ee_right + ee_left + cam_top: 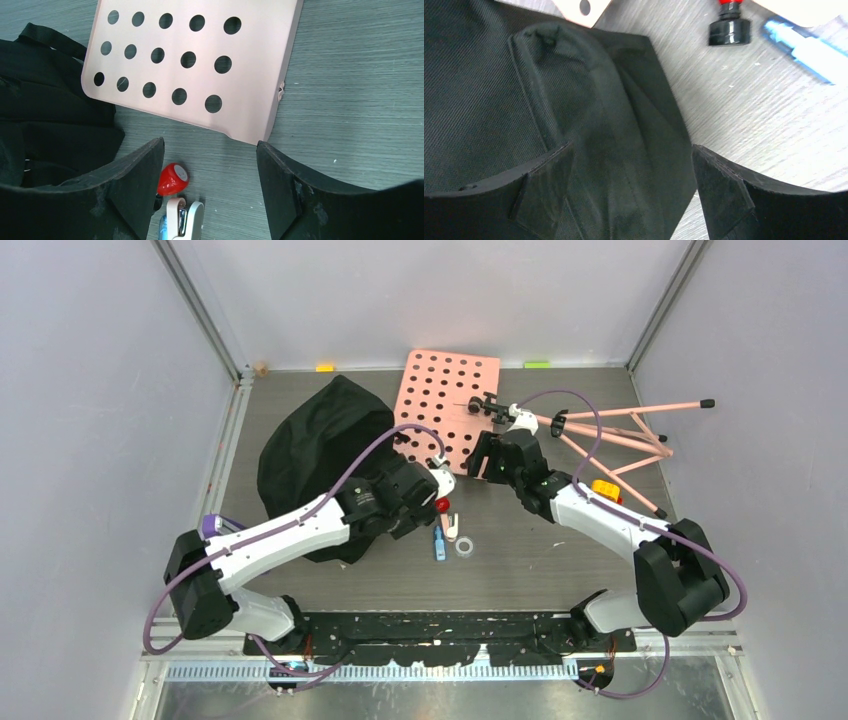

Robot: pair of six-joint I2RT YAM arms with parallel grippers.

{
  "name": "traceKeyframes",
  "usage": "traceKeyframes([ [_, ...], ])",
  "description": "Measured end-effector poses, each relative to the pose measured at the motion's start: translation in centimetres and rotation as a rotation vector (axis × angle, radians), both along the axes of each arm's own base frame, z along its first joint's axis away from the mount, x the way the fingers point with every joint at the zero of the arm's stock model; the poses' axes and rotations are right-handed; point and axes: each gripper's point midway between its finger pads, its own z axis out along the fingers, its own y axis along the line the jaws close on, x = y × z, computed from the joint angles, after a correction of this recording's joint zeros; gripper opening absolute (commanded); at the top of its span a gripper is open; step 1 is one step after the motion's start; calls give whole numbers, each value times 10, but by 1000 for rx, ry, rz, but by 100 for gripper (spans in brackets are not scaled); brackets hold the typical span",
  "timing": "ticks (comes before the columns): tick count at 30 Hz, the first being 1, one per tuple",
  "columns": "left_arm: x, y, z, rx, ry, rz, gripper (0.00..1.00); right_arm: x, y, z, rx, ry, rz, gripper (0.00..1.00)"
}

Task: Pack the student bag
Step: Unzip the student bag at the center of the board.

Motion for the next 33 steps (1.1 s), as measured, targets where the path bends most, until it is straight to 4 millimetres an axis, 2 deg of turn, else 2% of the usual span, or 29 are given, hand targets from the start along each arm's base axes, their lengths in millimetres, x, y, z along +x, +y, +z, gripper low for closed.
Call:
traceKeyframes([
  [6, 4, 24, -6, 72, -82, 48, 94, 0, 2, 1, 22, 0, 2, 73],
  [11, 5, 28, -9, 109, -111, 52, 93, 2, 2, 2, 38, -2, 0, 73],
  [15, 10, 26, -9, 161, -165, 55, 80, 2, 1, 1, 46, 0, -1, 73],
  [22, 17, 33, -17, 325, -241, 79, 64, -1, -1, -4, 52, 10, -5, 73],
  [26, 21, 39, -7, 351, -295, 112, 50, -1, -2, 1, 68, 3, -8, 70],
  [33, 20, 46, 12, 303, -335, 141, 34, -6, 3, 4, 119, 13, -1, 67],
])
